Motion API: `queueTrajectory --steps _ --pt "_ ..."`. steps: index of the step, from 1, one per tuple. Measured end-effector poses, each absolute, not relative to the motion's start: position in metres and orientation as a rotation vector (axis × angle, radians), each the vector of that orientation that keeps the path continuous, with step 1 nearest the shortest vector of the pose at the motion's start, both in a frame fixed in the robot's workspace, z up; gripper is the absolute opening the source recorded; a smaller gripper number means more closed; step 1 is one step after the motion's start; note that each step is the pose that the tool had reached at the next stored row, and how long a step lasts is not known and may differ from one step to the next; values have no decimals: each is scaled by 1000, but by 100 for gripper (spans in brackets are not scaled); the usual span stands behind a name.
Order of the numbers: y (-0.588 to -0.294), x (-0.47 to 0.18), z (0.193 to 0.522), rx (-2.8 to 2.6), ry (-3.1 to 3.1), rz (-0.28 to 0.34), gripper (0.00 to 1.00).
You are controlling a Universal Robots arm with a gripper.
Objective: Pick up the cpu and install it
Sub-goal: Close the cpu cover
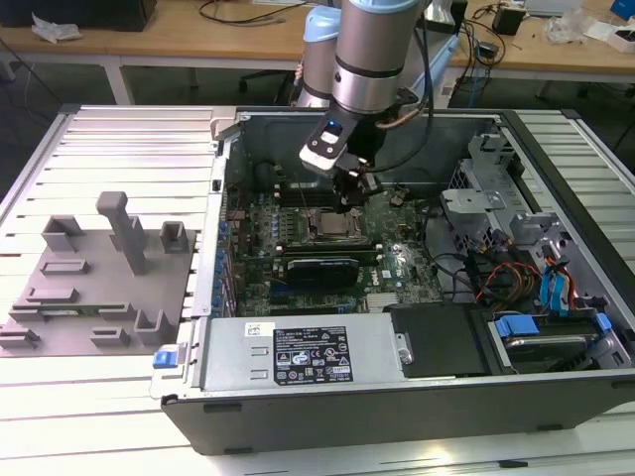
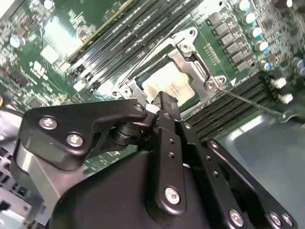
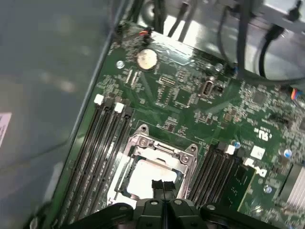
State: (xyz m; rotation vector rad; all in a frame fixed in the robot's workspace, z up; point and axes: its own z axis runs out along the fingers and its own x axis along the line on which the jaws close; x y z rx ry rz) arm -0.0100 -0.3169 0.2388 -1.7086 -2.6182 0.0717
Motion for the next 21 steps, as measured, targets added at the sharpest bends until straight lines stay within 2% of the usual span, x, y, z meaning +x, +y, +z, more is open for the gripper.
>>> queueTrajectory --steps 21 --pt "-317 -10 238 -955 -2990 75 11"
